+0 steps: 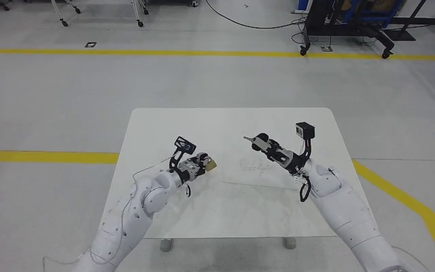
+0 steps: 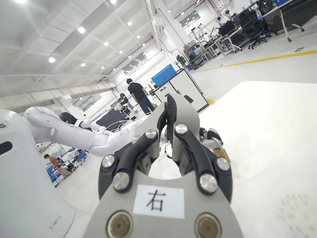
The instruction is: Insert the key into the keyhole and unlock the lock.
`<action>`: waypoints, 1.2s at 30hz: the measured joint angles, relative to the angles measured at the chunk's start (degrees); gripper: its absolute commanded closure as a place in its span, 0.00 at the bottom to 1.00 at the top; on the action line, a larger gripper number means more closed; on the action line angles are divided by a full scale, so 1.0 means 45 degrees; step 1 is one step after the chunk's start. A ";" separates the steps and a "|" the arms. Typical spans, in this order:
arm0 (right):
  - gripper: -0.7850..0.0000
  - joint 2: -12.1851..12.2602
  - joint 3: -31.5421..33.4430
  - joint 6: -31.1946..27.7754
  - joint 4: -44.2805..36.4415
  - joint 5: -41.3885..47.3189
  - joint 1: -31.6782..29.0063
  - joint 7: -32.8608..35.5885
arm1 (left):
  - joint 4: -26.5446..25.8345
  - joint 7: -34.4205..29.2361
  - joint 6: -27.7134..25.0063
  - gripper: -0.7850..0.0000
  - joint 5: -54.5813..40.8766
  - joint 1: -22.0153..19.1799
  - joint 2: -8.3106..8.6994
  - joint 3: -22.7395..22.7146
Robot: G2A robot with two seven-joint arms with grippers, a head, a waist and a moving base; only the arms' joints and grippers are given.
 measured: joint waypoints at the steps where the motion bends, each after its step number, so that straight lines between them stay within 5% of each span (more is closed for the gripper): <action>1: 1.00 0.0000 0.0000 0.0000 0.0000 0.0000 0.0000 0.0000 | 0.0013 0.0100 -0.0179 1.00 -0.0653 0.0052 0.0011 -0.0237; 9: 1.00 0.0000 0.0000 0.0000 0.0000 0.0000 0.0000 0.0000 | -0.0128 0.0401 -0.2170 1.00 -0.4365 0.0709 0.0147 -0.1552; 20: 1.00 -0.1223 -0.3105 0.0926 0.2064 0.1245 0.1563 -0.0745 | 0.1722 -0.5373 -0.0069 1.00 -1.4139 -0.0187 -0.0087 -0.1632; 27: 1.00 -0.2076 -0.4271 0.0334 0.3704 0.1588 0.2912 -0.1398 | 0.2103 -0.6408 -0.0303 1.00 -1.4962 -0.0500 -0.0096 -0.1730; 36: 1.00 -0.2108 -0.4300 0.0344 0.3605 0.1652 0.2851 -0.1450 | 0.1822 -0.5718 0.0739 1.00 -1.4370 -0.0396 -0.0141 -0.1462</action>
